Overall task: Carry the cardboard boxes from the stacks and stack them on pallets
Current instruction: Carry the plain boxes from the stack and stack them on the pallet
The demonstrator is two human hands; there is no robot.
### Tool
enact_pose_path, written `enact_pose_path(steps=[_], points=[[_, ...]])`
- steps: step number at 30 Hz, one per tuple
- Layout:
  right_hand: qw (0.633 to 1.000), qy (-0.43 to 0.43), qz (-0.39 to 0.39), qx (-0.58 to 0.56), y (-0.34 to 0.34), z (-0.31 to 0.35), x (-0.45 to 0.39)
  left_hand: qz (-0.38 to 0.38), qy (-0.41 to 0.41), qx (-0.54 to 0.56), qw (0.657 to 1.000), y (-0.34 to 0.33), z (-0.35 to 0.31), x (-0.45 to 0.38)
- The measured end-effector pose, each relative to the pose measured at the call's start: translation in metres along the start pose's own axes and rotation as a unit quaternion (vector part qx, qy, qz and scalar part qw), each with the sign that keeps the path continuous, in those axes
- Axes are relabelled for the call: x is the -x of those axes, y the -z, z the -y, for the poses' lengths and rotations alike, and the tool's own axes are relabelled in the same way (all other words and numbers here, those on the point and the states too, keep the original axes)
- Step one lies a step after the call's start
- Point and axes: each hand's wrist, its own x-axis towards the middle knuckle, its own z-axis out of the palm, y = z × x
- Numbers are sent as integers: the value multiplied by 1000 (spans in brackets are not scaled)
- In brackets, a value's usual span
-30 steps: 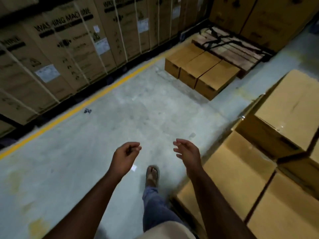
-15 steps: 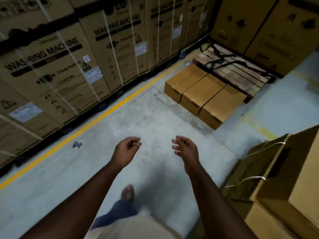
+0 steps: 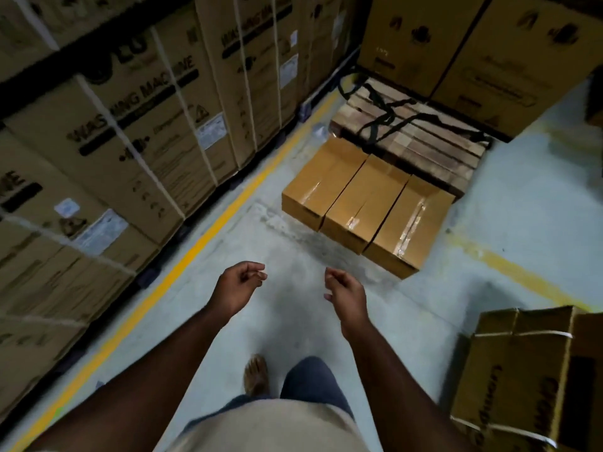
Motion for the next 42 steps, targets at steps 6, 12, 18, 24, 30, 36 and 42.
enact_pose_path(steps=[6, 12, 18, 24, 30, 36, 42], points=[[999, -25, -9, -28, -37, 58, -175, 67, 8, -79, 995, -25, -65, -200], [992, -102, 42, -58, -73, 48, -427, 80, 74, -108, 988, -80, -44, -439], [981, -191, 36, -19, -77, -32, -653, 76, 112, -162, 977, -126, 35, -647], [980, -155, -51, 113, -121, -107, -759, 162, 35, -340, 926, -177, 108, -790], [941, -115, -250, 200, -157, -138, -784, 80, 151, -487, 856, -218, 171, -835], [955, -126, -261, 67, -185, -129, -795, -52, 86, -477, 873, -174, 164, -873], [963, -196, -116, -145, -197, -129, -801, 98, 221, -258, 935, -111, 157, -907]])
